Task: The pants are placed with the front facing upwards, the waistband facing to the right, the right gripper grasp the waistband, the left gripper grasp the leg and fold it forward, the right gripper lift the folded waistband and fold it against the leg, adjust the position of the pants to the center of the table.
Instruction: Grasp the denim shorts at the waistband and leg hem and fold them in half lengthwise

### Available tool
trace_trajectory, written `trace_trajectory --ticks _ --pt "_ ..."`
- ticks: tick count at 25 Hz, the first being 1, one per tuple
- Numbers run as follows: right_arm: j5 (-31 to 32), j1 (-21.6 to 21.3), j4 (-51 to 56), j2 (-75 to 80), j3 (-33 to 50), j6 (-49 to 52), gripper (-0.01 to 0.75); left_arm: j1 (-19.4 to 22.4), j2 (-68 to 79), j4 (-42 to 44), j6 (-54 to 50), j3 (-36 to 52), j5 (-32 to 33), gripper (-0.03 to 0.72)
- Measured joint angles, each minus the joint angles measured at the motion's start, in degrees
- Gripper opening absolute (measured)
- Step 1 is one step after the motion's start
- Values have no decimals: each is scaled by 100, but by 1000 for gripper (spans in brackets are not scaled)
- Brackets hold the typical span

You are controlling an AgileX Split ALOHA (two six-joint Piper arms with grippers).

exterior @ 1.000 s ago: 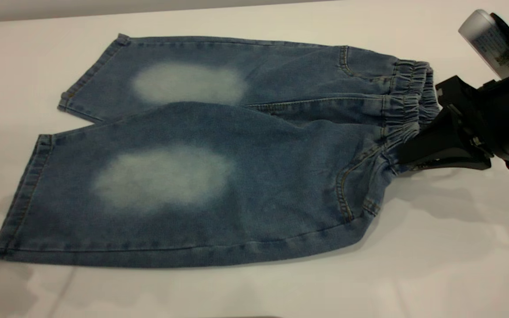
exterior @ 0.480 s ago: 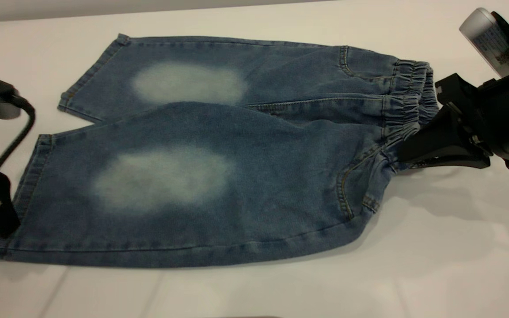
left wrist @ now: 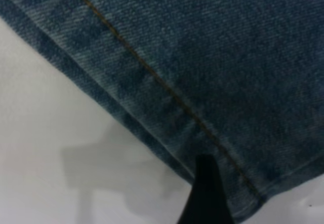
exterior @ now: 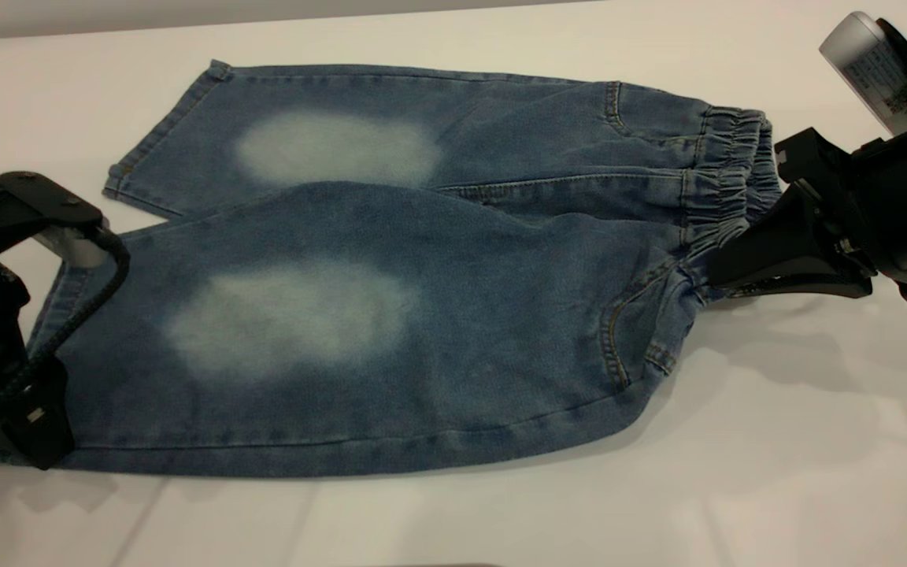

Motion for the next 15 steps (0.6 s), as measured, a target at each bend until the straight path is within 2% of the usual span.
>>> trace_trajectory --ticks 5,8,10,14,15 --pt "0 0 0 0 0 0 48 0 169 118 -2 -22 -50 493" --pt "0 0 6 0 0 0 48 0 176 137 -2 -34 -63 443" --pt "0 0 6 0 0 0 49 0 187 187 -2 -46 -84 360" --pt "12 0 10 0 0 0 51 0 193 206 -2 -51 -84 104" --pt "59 0 10 0 0 0 51 0 193 201 -2 -51 -78 63"
